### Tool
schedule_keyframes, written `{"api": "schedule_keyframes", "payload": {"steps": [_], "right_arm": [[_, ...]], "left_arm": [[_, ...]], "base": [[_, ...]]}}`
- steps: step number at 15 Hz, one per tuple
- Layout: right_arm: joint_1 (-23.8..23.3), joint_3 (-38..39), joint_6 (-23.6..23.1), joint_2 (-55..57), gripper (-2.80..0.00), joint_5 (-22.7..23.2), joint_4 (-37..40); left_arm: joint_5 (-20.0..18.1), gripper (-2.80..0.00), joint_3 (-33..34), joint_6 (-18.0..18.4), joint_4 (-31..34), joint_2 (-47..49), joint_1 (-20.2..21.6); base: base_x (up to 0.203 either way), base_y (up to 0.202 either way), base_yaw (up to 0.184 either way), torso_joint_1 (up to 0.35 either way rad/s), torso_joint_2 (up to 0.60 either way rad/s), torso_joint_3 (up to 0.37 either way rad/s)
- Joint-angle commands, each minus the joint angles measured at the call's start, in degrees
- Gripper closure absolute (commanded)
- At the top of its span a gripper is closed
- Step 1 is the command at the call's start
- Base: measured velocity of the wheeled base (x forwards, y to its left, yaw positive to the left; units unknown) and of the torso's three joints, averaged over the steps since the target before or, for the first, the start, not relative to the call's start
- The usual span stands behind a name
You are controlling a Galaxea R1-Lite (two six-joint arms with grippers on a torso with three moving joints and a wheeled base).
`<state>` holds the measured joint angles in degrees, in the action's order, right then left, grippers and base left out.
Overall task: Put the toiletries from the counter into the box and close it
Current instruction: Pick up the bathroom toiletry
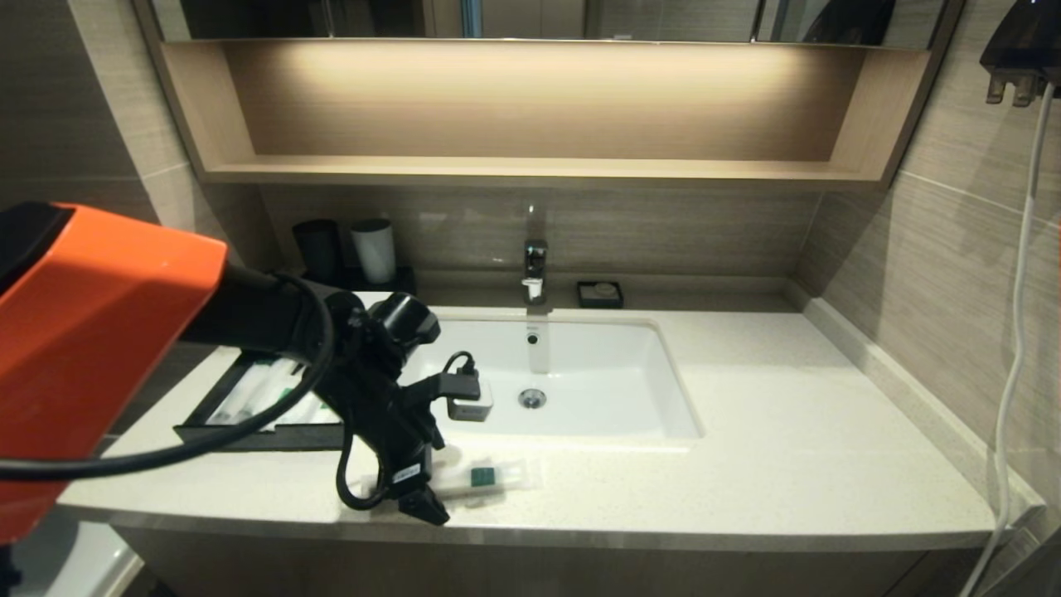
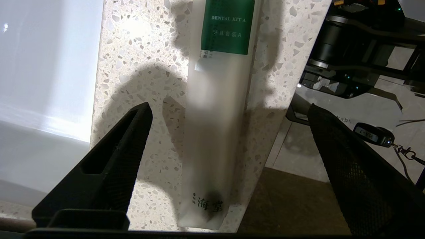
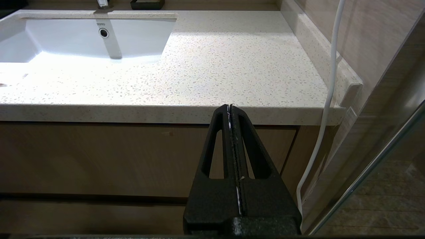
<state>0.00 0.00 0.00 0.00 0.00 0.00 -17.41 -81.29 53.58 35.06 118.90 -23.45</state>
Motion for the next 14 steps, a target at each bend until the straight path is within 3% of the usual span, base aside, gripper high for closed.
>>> {"api": "schedule_keyframes", "payload": {"steps": [1,14], "right_arm": [[0.0,0.0,0.0,0.0,0.00,0.0,0.0],[0.0,0.0,0.0,0.0,0.00,0.0,0.0]], "left_arm": [[-0.1,-2.80,-0.2,0.3,0.2,0.2,0.0],[-0.2,-2.80,-0.2,0.3,-0.6,1.7,-0.1]], "base": [[0.000,0.000,0.000,0.000,0.00,0.000],[0.000,0.000,0.000,0.000,0.00,0.000]]}}
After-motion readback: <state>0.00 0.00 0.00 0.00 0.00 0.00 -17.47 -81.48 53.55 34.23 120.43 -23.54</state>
